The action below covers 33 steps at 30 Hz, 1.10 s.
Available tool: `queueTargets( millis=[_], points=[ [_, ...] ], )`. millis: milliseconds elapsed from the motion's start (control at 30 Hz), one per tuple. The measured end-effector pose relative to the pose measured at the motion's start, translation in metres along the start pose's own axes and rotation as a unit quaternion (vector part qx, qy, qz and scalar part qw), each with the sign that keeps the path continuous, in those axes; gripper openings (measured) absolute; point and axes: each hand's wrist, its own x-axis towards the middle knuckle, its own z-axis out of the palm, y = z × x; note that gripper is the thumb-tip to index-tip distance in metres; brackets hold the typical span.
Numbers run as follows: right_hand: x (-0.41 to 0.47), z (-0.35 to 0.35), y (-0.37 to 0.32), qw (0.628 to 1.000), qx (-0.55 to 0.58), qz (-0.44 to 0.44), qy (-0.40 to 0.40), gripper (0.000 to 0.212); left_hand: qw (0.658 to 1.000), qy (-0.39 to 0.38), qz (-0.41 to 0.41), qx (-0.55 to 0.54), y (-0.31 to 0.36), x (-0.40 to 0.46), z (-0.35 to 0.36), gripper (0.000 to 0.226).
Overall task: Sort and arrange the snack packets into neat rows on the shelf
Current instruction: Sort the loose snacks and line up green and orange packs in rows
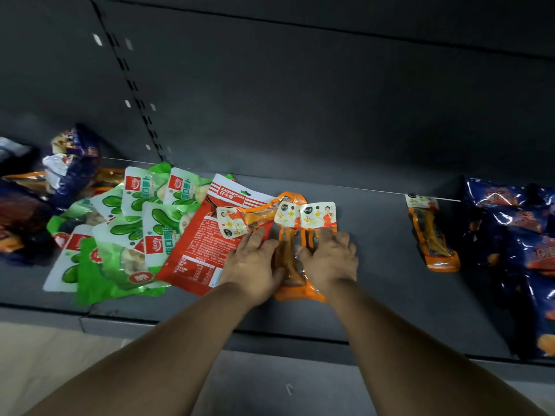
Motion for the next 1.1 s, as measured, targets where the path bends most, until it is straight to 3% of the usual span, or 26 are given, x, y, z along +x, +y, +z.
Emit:
queueTargets(
  millis=[633,800,1100],
  points=[
    [-0.025,-0.001,-0.028,1.000,0.007,-0.010,-0.013,0.058,0.997,0.034,-0.063,0.031,-0.030,-0.032,-0.035,0.061],
    [-0.019,0.012,-0.042,0.998,-0.035,-0.042,-0.008,0.059,0.990,0.043,-0.132,0.003,-0.054,-0.043,-0.051,0.060],
    [-0.025,0.039,-0.103,0.993,0.004,-0.119,-0.011,0.056,0.960,0.061,-0.274,-0.011,-0.127,-0.071,-0.085,0.053]
  ],
)
